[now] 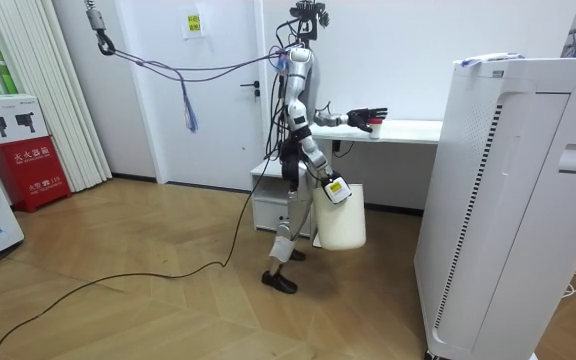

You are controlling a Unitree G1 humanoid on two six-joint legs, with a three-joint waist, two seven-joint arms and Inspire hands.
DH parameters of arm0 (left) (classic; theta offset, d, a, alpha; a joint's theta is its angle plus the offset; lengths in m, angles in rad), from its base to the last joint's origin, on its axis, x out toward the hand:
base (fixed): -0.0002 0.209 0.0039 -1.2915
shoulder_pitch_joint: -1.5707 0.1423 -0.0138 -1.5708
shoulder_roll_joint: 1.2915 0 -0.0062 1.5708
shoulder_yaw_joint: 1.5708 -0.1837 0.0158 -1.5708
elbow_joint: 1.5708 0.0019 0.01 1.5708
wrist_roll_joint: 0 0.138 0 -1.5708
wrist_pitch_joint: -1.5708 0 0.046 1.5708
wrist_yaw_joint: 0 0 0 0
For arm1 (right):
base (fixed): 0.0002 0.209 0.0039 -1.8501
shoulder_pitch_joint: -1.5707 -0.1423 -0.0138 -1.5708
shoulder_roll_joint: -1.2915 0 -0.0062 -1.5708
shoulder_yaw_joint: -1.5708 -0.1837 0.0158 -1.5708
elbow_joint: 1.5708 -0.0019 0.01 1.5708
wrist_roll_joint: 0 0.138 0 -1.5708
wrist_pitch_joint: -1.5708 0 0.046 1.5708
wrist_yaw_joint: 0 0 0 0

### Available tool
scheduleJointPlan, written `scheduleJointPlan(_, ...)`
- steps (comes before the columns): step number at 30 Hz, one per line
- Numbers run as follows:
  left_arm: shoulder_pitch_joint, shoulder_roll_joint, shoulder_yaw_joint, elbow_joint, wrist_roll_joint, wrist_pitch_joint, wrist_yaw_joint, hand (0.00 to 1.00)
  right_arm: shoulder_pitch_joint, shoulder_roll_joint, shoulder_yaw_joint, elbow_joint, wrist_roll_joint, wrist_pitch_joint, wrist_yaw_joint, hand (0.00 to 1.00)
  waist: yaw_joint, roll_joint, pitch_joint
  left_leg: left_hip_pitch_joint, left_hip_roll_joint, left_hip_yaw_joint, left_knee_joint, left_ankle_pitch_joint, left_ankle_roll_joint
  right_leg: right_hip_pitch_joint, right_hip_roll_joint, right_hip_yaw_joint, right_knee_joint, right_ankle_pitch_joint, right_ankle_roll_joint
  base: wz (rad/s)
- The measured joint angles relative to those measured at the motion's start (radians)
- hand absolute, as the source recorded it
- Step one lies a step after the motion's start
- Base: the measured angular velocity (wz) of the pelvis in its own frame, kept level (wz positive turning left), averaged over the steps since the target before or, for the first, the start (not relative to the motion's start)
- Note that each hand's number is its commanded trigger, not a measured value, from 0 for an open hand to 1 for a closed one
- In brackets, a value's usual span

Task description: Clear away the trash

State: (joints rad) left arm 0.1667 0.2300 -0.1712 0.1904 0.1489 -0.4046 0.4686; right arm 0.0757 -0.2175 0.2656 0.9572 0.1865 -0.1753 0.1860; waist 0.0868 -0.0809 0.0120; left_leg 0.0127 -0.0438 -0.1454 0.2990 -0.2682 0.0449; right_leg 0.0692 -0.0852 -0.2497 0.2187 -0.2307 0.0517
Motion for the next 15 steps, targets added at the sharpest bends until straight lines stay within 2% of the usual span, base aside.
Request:
scheduleJointPlan(3, 0.009, -0.001, -0.002, 0.015, -0.055, 0.001, 0.0, 0.0, 0.011, 0.0, 0.0, 0.0, 0.0, 0.0, -0.007, 1.0, -0.001, 0.0, -0.0002, 0.016, 0.0, 0.003, 0.0, 0.0, 0.0, 0.018, 0.0, 0.005, -0.002, 0.0, -0.001, -0.05)
scheduleJointPlan(6, 0.01, -0.002, -0.003, 0.028, -0.102, 0.003, -0.003, 0.0, 0.018, 0.001, 0.0, 0.0, -0.001, 0.0, -0.013, 1.0, -0.004, 0.002, -0.0001, 0.024, 0.0, 0.001, 0.002, 0.002, -0.003, 0.014, 0.0, 0.028, 0.009, 0.001, -0.001, -0.07)
scheduleJointPlan(8, 0.022, -0.003, -0.002, 0.033, -0.141, 0.007, -0.01, 0.0, 0.025, 0.002, 0.007, -0.001, -0.008, 0.0, -0.013, 1.0, 0.0, 0.009, -0.0011, 0.043, 0.003, -0.047, 0.004, 0.003, -0.004, -0.002, 0.003, 0.023, 0.052, 0.001, -0.005, -0.27)
scheduleJointPlan(9, 0.026, -0.003, 0.0, 0.034, -0.15, 0.008, -0.013, 0.0, 0.024, 0.003, 0.009, -0.002, -0.013, 0.0, -0.013, 1.0, 0.003, 0.006, -0.002, 0.031, -0.001, -0.042, 0.024, 0.002, -0.004, 0.008, -0.006, 0.029, 0.048, 0.005, -0.012, 0.0)
scheduleJointPlan(10, 0.022, -0.002, -0.002, 0.036, -0.181, 0.011, -0.025, 0.0, 0.026, 0.013, 0.01, -0.007, -0.017, 0.0, -0.021, 1.0, -0.005, -0.024, 0.0102, -0.053, -0.027, 0.021, 0.146, -0.009, -0.03, 0.041, -0.03, 0.095, -0.001, 0.013, -0.02, 0.45)
scheduleJointPlan(11, 0.004, -0.014, -0.013, 0.036, -0.198, 0.018, -0.044, 0.0, 0.031, 0.021, 0.008, -0.003, -0.005, -0.002, -0.038, 1.0, -0.005, -0.045, 0.0108, -0.151, -0.055, 0.072, 0.108, -0.005, -0.028, 0.044, -0.045, 0.141, -0.026, 0.012, -0.019, 0.72)
scheduleJointPlan(12, -0.009, -0.022, -0.026, 0.036, -0.199, 0.02, -0.047, 0.0, 0.031, 0.013, 0.0, 0.008, 0.006, -0.002, -0.044, 1.0, -0.005, -0.03, 0.0028, -0.206, -0.054, 0.081, 0.063, 0.022, -0.03, 0.033, -0.045, 0.143, -0.021, 0.007, -0.013, 0.74)
scheduleJointPlan(13, -0.019, -0.023, -0.046, 0.028, -0.198, 0.012, -0.049, 0.0, 0.035, 0.019, -0.015, 0.035, 0.009, 0.004, -0.056, 1.0, 0.011, -0.04, 0.0022, -0.266, -0.049, 0.137, 0.064, 0.132, 0.034, 0.015, -0.054, 0.142, 0.016, -0.034, 0.02, 0.43)
scheduleJointPlan(14, -0.018, -0.022, -0.053, 0.028, -0.199, 0.014, -0.05, 0.0, 0.038, 0.031, -0.012, 0.047, 0.003, 0.011, -0.06, 1.0, 0.037, -0.043, 0.001, -0.249, -0.049, 0.158, 0.065, 0.134, 0.039, 0.015, -0.055, 0.109, 0.026, -0.049, 0.031, 0.18)
scheduleJointPlan(15, -0.017, -0.023, -0.053, 0.03, -0.202, 0.018, -0.051, 0.0, 0.038, 0.033, -0.012, 0.042, 0.001, 0.013, -0.061, 1.0, 0.042, -0.035, 0.0026, -0.238, -0.042, 0.156, 0.063, 0.134, 0.039, 0.016, -0.047, 0.101, 0.023, -0.048, 0.031, -0.19)
